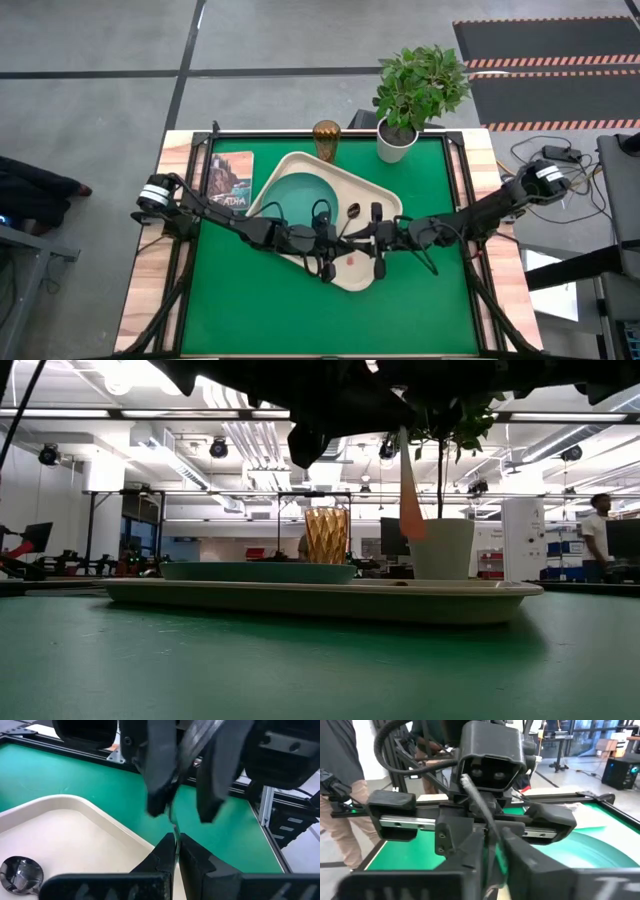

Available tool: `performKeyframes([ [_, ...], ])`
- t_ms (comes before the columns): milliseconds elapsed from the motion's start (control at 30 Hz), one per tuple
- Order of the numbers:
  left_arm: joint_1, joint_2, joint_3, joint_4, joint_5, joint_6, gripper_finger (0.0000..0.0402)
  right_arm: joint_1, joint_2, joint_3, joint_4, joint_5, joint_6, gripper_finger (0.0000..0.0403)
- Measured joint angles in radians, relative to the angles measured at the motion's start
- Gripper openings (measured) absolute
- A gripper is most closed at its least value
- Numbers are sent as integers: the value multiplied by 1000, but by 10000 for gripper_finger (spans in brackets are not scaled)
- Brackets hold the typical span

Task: Pick and place plate/cup/fork/spoon on tray
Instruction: Put the white orange fork on the right side of the black spoon

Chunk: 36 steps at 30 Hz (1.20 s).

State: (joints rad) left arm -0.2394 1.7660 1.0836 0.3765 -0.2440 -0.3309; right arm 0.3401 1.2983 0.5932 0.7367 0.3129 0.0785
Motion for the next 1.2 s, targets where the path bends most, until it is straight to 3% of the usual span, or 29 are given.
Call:
performKeyframes([
  [133,0,0,0,4,1,0,0,0,-21,0,-30,1,1,14],
  [900,5,0,0,1,-3,16,3,-35,-29,-6,-51,-6,198,9],
  [1000,8,0,0,1,-3,31,24,-45,-29,-15,-49,-6,207,8],
  [1200,17,-14,-1,-20,-2,105,102,-53,-29,-31,-50,-5,207,8],
])
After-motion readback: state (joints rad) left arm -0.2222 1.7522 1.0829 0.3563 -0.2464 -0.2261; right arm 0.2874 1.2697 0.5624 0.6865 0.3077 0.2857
